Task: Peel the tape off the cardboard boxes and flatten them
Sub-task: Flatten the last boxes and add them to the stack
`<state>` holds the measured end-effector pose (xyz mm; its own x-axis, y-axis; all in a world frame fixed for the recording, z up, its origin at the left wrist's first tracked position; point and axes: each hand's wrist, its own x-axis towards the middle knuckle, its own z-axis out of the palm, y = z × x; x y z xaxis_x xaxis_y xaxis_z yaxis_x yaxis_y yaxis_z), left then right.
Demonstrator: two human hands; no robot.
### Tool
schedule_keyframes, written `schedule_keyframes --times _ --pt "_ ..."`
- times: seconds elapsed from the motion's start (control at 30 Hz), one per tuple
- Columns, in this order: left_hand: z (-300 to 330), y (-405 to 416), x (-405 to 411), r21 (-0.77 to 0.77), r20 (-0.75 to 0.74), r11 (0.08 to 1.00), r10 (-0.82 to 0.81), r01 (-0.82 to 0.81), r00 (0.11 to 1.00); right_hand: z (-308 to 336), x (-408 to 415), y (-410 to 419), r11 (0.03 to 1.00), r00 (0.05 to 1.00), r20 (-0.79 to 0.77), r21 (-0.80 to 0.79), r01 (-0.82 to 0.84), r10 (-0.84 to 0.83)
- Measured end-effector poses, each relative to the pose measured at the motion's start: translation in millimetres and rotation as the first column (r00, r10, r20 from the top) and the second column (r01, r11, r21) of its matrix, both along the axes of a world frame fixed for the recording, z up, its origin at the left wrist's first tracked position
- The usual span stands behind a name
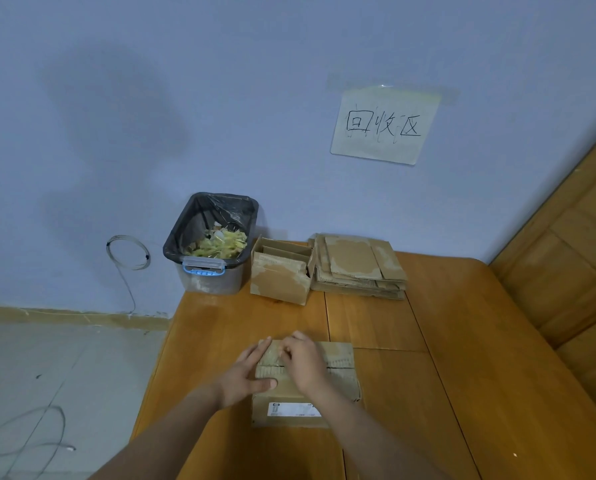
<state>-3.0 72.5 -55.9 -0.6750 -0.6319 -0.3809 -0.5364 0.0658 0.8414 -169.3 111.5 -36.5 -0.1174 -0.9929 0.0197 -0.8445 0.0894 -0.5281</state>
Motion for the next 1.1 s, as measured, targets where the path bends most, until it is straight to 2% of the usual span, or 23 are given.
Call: schedule_keyframes --times 0.17,0.43,0.53,0.67,0.77,0.87,1.0,1.1 --pt "0.8 -0.2 -1.1 -0.017 0.012 1.0 -0.009 0.009 1.0 -0.3 0.2 3.3 0.999 0.999 -0.034 -0.011 -0.036 0.035" --pt "0.9 -0.8 -1.5 -0.029 0.027 0.999 -0.025 0.025 0.999 4.8 -3.4 0.3 0.998 0.999 0.041 0.041 -0.038 0.036" --pt "0.3 -0.9 -1.7 -0.041 0.029 0.999 -0.024 0.026 0.999 5.7 -1.3 0.4 0.996 0.998 -0.025 0.071 -0.062 0.063" --pt "-1.9 -0.7 -1.9 -0.044 0.033 0.999 -0.02 0.021 0.999 6.5 11.1 -1.8 0.991 0.986 -0.163 0.132 -0.016 0.037" --pt "-3.3 -1.3 -0.7 -0.049 0.039 0.998 -0.024 0.026 0.999 7.3 17.7 -4.5 0.99 0.977 -0.212 0.143 0.014 0.017" --pt "-3.2 -2.1 -0.7 -0.055 0.052 0.998 -0.022 0.025 0.998 8.9 20.9 -7.0 0.988 0.958 -0.28 0.155 -0.016 0.059" --pt "-3.5 -1.5 -0.7 -0.075 0.082 0.997 -0.024 0.031 0.996 7.9 27.7 -5.1 0.982 0.945 -0.301 0.169 -0.079 0.128" --pt "-2.8 -1.0 -0.4 -0.075 0.083 0.997 -0.021 0.028 0.996 7.4 30.7 -2.4 0.993 0.973 -0.219 0.107 -0.048 0.071"
